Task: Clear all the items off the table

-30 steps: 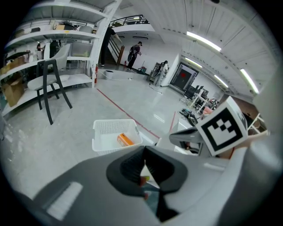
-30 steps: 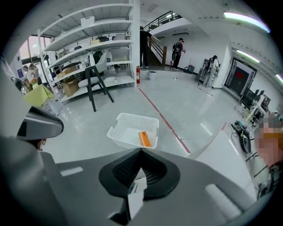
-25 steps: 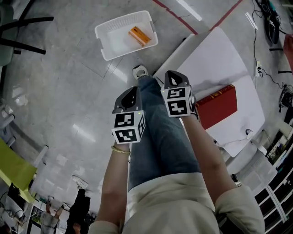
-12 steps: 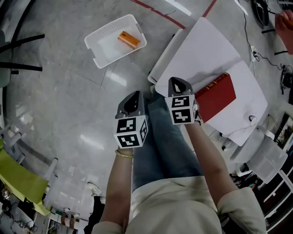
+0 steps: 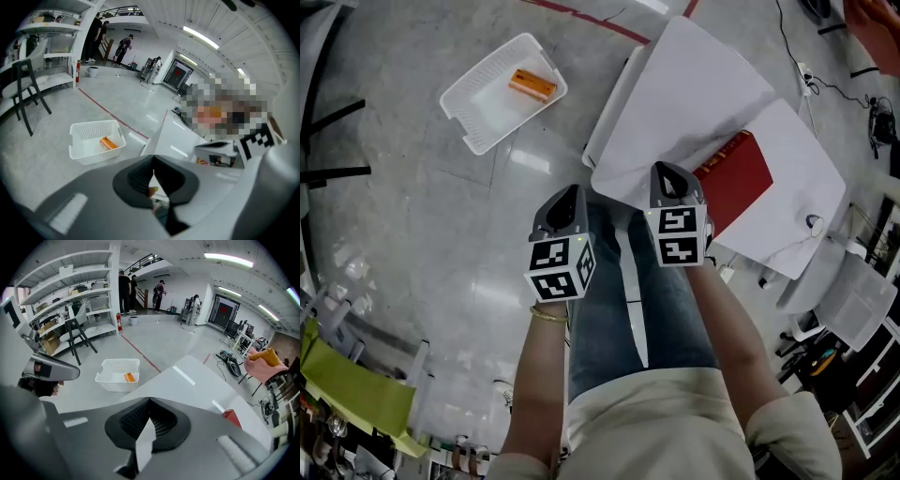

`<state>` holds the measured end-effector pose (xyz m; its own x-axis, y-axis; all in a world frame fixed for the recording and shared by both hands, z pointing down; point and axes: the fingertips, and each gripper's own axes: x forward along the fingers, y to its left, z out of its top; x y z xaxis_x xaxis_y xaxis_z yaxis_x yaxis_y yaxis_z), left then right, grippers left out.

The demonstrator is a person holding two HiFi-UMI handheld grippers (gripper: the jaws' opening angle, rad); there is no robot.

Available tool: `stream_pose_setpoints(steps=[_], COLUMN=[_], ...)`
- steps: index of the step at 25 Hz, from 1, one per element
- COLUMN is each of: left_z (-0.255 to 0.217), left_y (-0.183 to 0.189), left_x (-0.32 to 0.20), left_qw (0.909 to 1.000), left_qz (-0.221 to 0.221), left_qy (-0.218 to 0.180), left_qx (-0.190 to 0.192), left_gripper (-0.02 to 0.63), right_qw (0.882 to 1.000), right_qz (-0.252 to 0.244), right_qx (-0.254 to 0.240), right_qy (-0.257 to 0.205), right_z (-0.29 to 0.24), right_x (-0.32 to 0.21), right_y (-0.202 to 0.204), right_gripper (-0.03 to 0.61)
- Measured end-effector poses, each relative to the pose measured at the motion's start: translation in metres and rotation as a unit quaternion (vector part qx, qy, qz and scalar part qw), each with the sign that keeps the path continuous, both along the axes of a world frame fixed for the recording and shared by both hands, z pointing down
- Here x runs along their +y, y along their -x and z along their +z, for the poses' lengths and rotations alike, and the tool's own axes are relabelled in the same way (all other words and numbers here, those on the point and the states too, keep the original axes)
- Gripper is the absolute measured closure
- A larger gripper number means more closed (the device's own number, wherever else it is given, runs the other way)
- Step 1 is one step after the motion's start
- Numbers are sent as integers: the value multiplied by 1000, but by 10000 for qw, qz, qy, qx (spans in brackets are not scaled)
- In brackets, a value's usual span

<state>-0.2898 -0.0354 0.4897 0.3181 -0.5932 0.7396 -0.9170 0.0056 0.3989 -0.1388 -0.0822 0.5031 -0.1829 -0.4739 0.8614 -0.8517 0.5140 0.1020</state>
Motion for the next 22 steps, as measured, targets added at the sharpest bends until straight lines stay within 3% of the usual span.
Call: stream_pose_setpoints(steps=[22], left_z=[7], left_y=[-152], left_x=[-23], left_qw=[9937], left_qz=[1108], left_qy=[-82], left_qx=[-122], left_gripper=[605], right_qw=[9971], right_qz=[722], right_qx=[-92], right_qy=[-227], right_z=[-2], right_x=[15], right_y=[-144], right_gripper=[580])
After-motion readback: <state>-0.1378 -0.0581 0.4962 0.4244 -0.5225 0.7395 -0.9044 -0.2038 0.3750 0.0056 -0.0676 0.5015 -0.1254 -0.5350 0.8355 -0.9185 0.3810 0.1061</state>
